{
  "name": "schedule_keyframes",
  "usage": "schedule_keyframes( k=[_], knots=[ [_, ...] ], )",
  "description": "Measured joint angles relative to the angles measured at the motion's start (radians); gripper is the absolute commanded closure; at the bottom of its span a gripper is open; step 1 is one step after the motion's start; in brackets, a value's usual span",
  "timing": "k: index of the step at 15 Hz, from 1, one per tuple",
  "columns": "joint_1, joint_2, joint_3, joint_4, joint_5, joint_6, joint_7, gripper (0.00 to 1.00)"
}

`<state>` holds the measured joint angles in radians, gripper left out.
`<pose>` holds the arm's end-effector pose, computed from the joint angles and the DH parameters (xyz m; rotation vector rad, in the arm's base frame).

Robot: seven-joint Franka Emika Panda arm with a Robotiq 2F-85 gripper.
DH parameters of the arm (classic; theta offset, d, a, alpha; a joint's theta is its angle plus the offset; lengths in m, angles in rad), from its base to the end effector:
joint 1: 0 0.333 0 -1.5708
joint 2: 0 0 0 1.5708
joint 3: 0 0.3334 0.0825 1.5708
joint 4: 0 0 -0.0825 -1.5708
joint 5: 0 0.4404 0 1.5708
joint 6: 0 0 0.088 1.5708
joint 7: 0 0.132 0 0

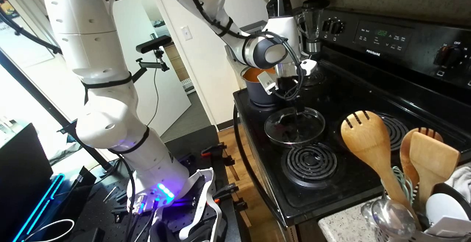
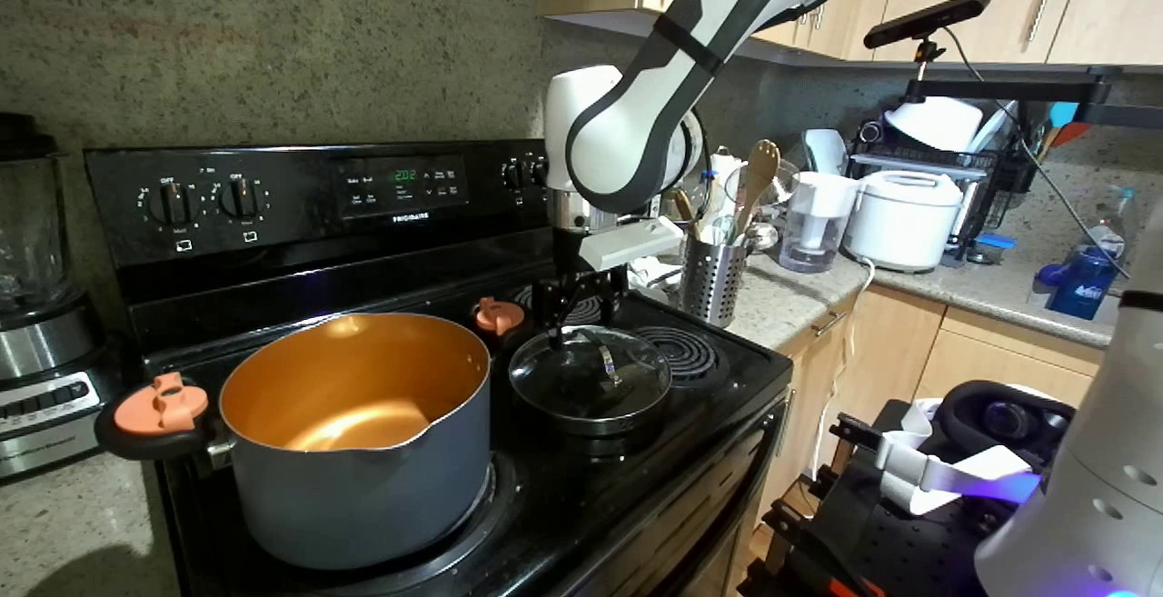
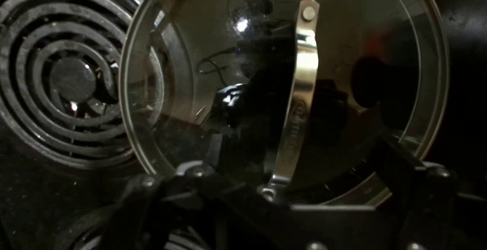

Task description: Cover the pot with the lid

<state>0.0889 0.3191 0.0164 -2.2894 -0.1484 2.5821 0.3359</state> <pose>0.5590 0.0602 0.1521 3.0615 -0.1601 -0.0148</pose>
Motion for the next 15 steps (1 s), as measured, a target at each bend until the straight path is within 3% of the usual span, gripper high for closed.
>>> schedule_keyframes(
  k=[2, 3, 4, 6, 15],
  knots=[
    [-0.001, 0.014, 0.0, 0.0, 0.025, 0.0, 0.0, 0.0],
    [-0.001, 0.02, -0.001, 0.0, 0.034, 0.001, 0.0, 0.05],
    [-0.001, 0.026, -0.001, 0.0, 0.044, 0.002, 0.0, 0.28],
    [-0.001, 0.033, -0.001, 0.0, 0.057, 0.005, -0.001, 0.32],
    [-0.01, 0.016, -0.005, 0.0, 0.072, 0.01, -0.032, 1.0]
  ],
)
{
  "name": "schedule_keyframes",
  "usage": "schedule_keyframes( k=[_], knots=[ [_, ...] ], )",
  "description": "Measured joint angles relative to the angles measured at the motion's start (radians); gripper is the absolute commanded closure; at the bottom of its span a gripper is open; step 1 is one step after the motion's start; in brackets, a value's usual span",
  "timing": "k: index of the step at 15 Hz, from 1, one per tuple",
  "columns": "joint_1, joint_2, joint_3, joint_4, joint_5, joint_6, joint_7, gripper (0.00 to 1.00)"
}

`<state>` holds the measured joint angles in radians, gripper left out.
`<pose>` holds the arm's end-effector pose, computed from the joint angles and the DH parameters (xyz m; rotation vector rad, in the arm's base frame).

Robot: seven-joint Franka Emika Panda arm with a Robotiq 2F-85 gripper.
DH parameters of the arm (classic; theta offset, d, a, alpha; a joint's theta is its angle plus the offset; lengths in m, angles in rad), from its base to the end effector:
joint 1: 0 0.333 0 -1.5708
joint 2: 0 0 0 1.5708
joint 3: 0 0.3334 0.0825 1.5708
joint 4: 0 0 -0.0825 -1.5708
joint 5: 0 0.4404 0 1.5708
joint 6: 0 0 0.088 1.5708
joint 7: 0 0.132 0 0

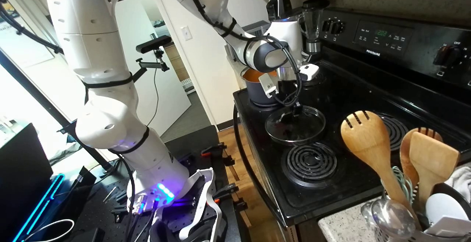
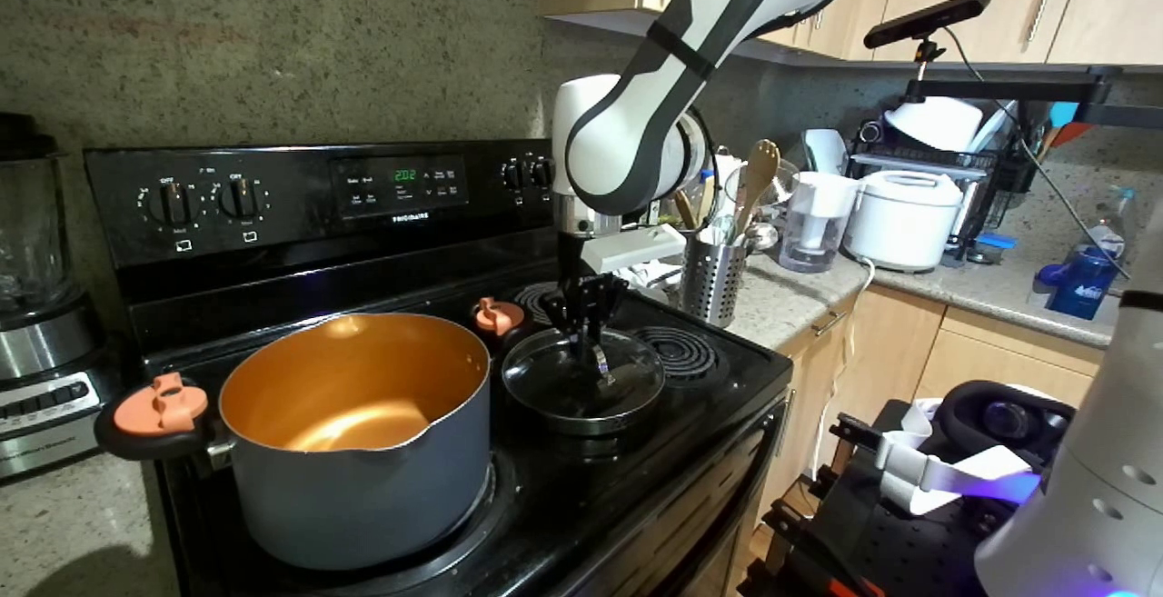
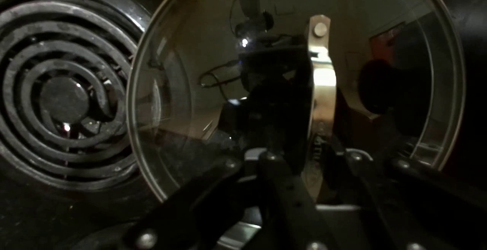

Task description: Cover the pot with the lid

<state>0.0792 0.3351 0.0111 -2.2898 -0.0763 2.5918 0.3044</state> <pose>0.5581 0.0513 0.1437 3.0919 -0.2307 -0.0394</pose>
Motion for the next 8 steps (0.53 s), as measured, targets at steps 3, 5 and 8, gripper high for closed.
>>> schedule_keyframes(
  k=[3, 5, 8],
  knots=[
    [-0.002, -0.001, 0.0, -0.001, 0.015, 0.001, -0.023, 0.96],
    [-0.004, -0.001, -0.001, -0.001, 0.015, 0.001, -0.03, 0.96],
    [-0.005, -0.001, -0.003, -0.001, 0.015, 0.001, -0.041, 0.96]
  ],
)
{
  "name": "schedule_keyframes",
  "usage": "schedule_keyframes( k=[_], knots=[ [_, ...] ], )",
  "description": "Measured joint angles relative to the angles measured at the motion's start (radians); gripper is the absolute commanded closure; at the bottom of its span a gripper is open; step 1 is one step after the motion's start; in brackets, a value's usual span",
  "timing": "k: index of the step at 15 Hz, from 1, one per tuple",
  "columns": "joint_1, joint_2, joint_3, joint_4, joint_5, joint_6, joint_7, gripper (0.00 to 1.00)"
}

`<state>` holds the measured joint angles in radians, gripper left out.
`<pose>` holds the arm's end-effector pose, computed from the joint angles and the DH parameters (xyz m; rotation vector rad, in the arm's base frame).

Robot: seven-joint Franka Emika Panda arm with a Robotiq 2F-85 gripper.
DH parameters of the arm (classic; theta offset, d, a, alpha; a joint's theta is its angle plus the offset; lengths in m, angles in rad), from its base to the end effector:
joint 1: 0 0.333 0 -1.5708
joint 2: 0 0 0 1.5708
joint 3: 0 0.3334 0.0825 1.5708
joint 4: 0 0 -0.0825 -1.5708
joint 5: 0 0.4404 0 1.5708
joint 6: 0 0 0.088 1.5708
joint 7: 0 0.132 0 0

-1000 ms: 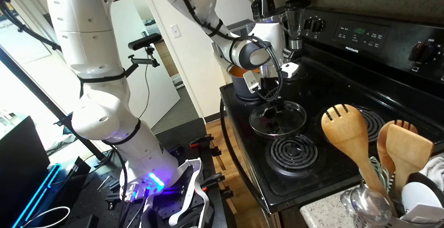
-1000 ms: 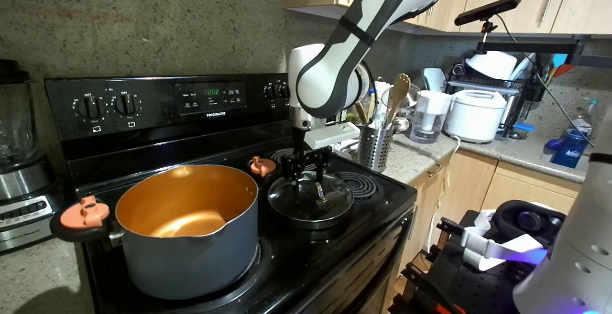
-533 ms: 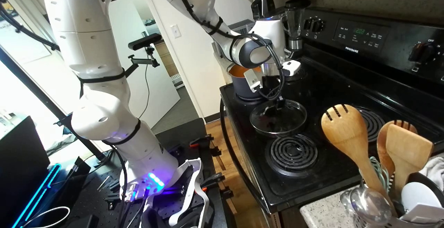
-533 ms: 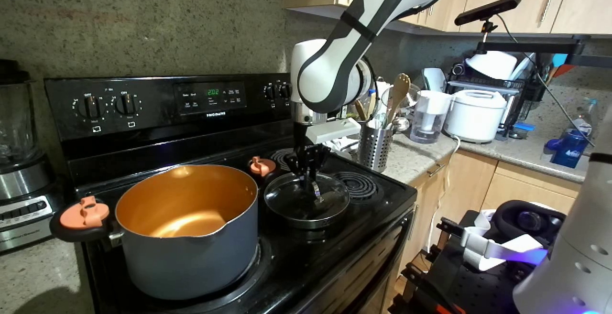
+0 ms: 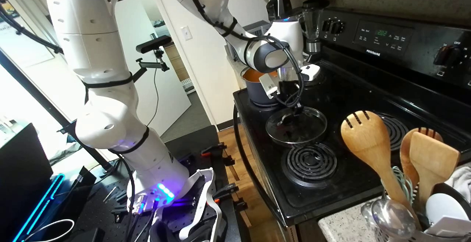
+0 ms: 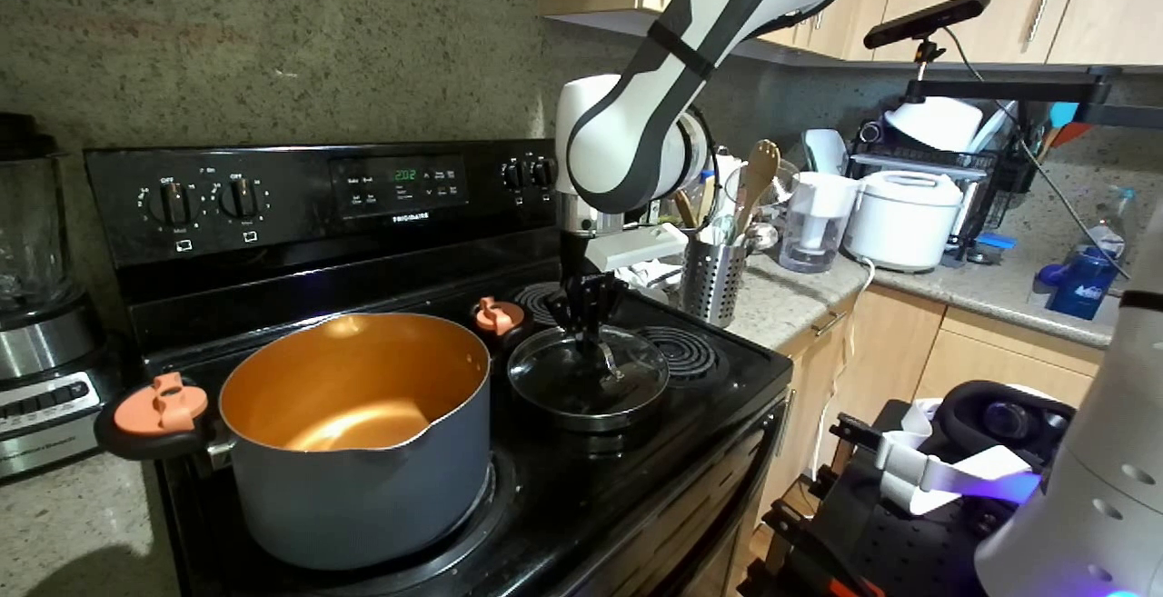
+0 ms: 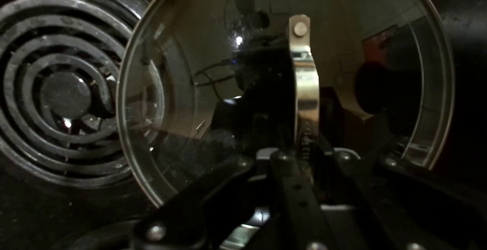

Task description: Cover the pot with the lid

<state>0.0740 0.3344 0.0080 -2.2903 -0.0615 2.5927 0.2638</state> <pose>0.5585 0.0465 0.1440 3.1012 -0.2006 -0.0412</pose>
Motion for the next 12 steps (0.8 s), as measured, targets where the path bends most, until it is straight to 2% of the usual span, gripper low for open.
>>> schedule_keyframes(
  k=[5, 12],
  knots=[
    [-0.001, -0.02, -0.003, 0.0, 0.001, -0.039, -0.003, 0.99],
    [-0.001, -0.17, -0.012, -0.036, -0.008, -0.177, -0.003, 0.98]
  ],
)
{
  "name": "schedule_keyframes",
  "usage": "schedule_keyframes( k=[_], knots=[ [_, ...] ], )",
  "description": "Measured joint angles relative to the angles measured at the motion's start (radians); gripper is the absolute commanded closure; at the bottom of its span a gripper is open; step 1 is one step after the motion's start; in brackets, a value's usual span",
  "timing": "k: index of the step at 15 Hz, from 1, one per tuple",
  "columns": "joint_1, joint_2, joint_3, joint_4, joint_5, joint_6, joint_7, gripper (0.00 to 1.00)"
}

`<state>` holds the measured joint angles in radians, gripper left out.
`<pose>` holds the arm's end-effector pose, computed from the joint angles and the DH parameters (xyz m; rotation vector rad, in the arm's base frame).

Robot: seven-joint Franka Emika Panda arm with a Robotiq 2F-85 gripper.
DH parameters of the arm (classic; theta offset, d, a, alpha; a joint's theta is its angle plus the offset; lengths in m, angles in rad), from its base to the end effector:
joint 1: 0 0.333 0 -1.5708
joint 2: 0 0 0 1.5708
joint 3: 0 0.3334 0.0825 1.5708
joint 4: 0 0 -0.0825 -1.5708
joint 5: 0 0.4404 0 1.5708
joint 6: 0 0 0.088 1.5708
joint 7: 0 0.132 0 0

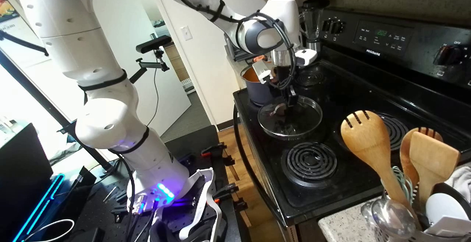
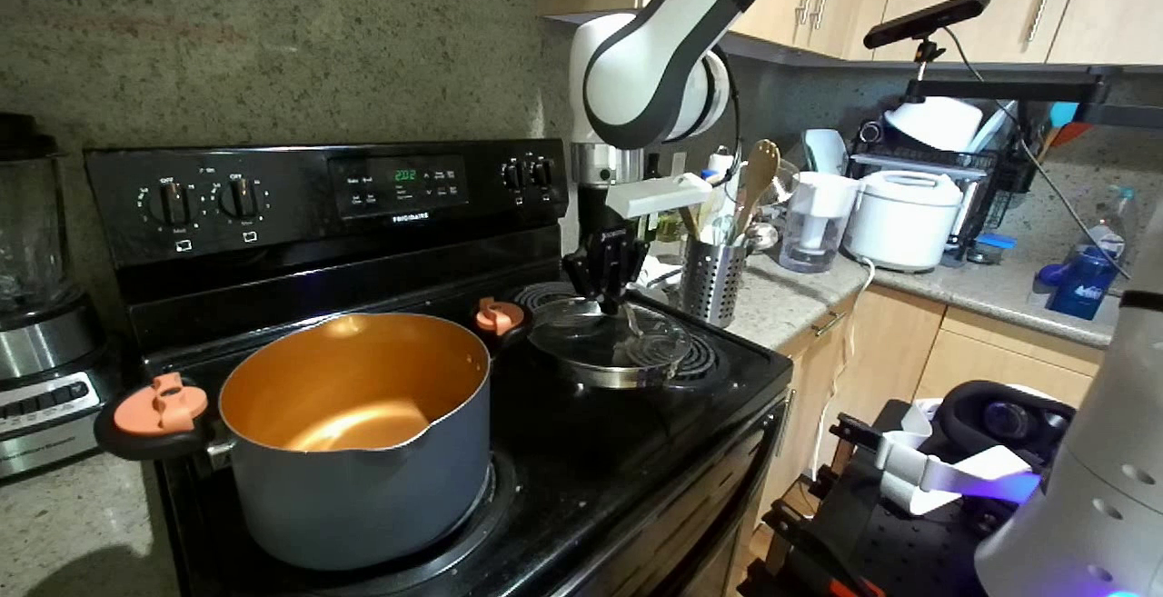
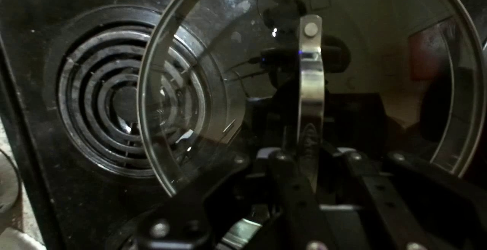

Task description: Cover the pot with the lid

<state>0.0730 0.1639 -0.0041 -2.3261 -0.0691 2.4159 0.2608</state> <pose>0.5453 0.0361 0.2102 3.0764 -0.2133 -0.1015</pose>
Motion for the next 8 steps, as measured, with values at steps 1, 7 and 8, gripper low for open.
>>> schedule_keyframes(
  k=[1, 7, 8],
  knots=[
    [0.0, -0.019, -0.002, -0.006, -0.004, -0.014, 0.0, 0.98],
    [-0.005, -0.118, -0.006, -0.034, -0.038, -0.086, 0.0, 0.98],
    [-0.005, -0.133, -0.006, -0.038, -0.044, -0.097, 0.0, 0.98]
  ],
)
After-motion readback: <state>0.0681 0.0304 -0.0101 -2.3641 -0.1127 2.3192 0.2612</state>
